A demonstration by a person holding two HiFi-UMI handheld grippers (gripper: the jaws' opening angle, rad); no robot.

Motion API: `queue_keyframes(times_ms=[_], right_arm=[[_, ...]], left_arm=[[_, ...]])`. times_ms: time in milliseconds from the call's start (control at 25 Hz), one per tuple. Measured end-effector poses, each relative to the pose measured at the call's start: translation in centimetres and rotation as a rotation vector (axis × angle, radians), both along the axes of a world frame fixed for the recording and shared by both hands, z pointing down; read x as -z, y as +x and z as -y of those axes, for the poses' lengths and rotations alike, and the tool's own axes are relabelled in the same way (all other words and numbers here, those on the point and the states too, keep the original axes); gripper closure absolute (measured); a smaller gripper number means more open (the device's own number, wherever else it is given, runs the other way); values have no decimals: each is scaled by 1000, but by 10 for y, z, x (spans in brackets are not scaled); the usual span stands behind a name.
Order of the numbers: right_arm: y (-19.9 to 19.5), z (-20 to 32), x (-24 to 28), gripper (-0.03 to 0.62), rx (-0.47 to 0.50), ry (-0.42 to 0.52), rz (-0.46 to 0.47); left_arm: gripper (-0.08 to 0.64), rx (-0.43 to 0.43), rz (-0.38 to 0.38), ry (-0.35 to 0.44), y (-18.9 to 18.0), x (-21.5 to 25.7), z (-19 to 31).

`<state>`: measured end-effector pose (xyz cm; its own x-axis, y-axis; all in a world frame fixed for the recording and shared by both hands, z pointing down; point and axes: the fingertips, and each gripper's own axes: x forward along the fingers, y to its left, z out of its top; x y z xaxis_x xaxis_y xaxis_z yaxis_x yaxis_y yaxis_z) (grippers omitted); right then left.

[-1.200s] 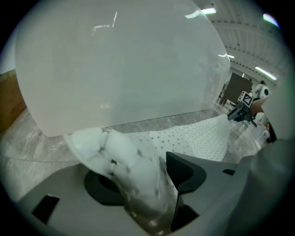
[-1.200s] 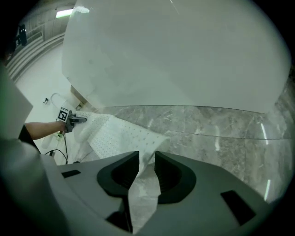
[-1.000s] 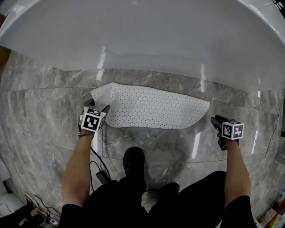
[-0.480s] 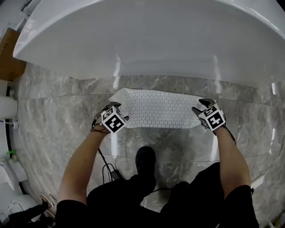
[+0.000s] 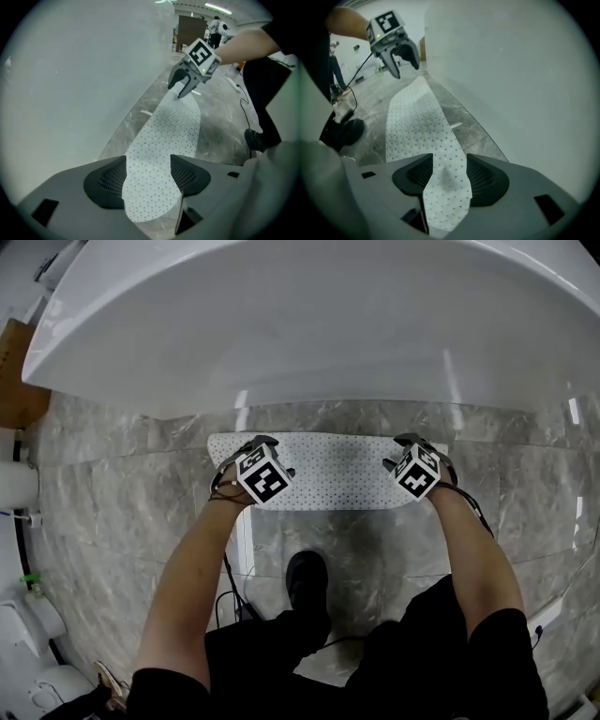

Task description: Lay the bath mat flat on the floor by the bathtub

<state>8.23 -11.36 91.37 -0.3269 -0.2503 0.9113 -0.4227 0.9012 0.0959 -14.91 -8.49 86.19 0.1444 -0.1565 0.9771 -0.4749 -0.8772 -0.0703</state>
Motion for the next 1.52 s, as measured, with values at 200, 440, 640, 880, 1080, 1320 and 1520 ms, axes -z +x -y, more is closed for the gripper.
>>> queue_keyframes(times_ms=[200, 440, 640, 880, 1080, 1320, 1520], right_arm=[[15, 12, -30, 316, 37, 32, -98], [33, 11, -54, 268, 51, 43, -202], [28, -1, -54, 377, 54, 40, -200], [25, -14, -38, 512, 137, 64, -171], [23, -27, -29, 534, 226, 53, -164], [16, -56, -9, 545, 358, 0, -89], [12, -86, -2, 549, 446, -76, -72]], left_arm=[[272, -56, -31, -25, 26, -31, 1], [272, -266, 53, -110, 32, -53, -21], [272, -126, -30, -59, 41, -57, 8], [272, -180, -2, -43, 46, -73, 2], [272, -201, 17, 23, 50, -72, 7], [272, -215, 5, 82, 64, -66, 18], [272, -239, 12, 87, 71, -65, 24]])
